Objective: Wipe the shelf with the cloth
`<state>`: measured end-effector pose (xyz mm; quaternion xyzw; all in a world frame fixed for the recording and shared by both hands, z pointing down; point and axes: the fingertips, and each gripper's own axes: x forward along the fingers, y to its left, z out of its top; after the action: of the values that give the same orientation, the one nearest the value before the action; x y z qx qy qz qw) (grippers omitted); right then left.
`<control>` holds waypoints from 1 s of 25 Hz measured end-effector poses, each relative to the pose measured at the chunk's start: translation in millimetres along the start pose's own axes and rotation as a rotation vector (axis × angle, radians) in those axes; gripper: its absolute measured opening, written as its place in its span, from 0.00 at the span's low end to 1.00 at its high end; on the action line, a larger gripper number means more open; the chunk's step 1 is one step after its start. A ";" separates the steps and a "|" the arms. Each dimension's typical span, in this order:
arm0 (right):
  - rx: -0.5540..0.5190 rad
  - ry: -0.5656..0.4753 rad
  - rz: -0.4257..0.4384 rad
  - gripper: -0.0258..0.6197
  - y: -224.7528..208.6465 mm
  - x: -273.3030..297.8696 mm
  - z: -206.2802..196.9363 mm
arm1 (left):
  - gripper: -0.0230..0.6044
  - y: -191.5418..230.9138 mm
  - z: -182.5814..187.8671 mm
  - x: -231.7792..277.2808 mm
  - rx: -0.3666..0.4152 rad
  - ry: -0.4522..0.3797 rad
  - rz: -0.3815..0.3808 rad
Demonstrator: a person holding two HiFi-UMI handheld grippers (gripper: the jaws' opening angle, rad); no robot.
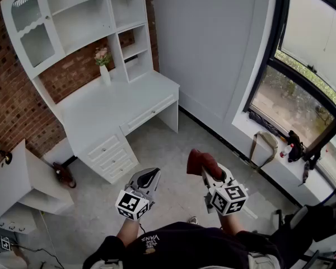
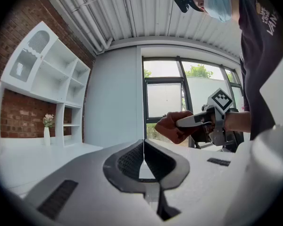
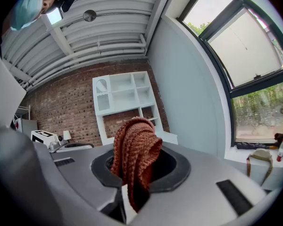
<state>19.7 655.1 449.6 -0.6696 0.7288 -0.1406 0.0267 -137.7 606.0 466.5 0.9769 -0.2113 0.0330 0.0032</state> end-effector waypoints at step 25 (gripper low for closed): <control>0.051 0.081 0.127 0.18 -93.1 45.1 -4.3 | 0.05 -6.6 -23.4 112.5 -0.051 0.029 0.091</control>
<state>104.3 605.5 482.9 -0.6149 0.7666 -0.1839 0.0231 -34.2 566.1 497.3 0.9653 -0.2561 0.0420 0.0295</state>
